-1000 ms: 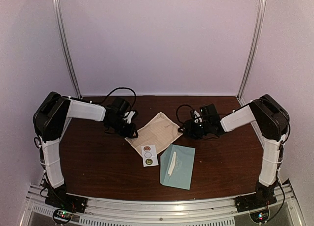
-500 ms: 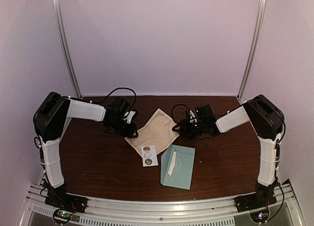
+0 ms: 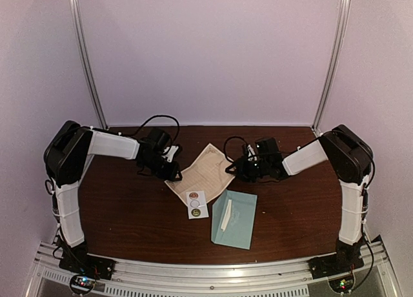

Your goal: Place the letter into the envelope and seal it

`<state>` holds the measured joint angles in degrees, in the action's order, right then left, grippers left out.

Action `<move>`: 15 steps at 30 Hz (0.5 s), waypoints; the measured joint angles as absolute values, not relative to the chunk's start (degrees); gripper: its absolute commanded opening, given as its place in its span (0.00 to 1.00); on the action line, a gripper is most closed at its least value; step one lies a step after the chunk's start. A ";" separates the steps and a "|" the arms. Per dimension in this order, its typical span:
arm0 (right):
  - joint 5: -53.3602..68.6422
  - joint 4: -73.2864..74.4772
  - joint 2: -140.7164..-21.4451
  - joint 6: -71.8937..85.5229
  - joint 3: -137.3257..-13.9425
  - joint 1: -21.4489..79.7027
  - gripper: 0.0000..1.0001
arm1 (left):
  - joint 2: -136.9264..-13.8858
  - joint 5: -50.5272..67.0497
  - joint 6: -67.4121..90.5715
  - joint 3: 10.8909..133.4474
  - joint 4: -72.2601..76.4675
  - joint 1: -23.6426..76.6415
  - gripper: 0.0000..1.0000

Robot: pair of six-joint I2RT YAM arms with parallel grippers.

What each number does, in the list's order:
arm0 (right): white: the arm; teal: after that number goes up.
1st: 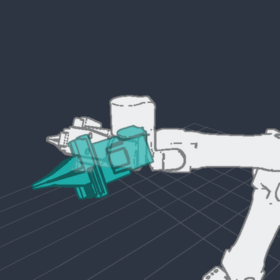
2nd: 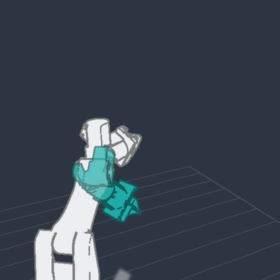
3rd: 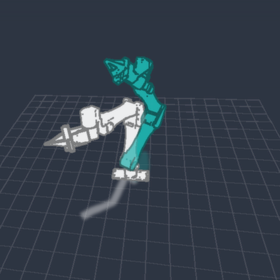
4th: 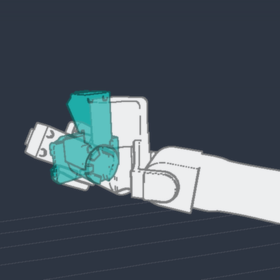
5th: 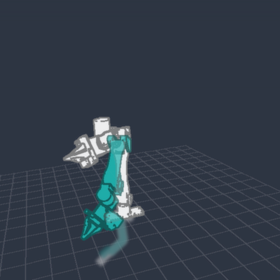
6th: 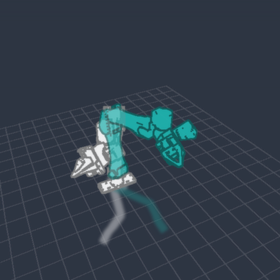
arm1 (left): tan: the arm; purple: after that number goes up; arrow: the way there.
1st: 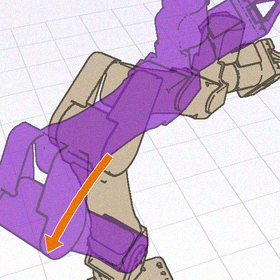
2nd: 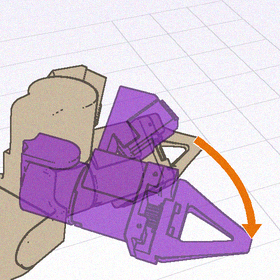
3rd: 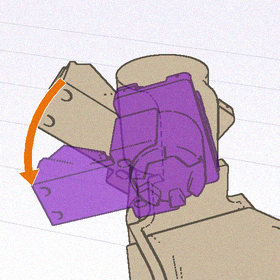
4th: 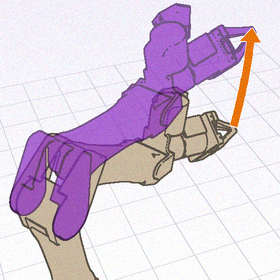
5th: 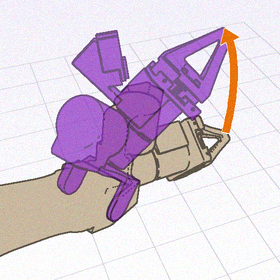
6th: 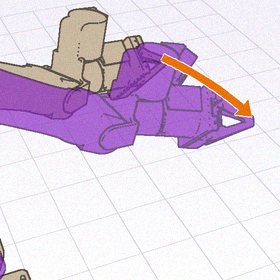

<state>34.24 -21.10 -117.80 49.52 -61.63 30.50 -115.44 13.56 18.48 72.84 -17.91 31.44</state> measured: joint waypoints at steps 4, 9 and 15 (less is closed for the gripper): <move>34.22 -22.20 -117.69 49.98 -61.56 30.52 0.21 | -115.42 13.45 18.52 72.84 -17.91 31.48 0.31; 34.22 -23.94 -116.64 50.65 -60.84 30.52 0.17 | -114.67 11.84 18.52 72.44 -18.04 31.59 0.33; 34.22 -26.24 -112.90 50.94 -60.51 30.52 0.16 | -107.57 7.97 18.52 70.00 -17.63 30.96 0.37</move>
<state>34.22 -26.24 -112.90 50.94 -60.51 30.52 -107.57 7.97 18.52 70.00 -17.63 30.96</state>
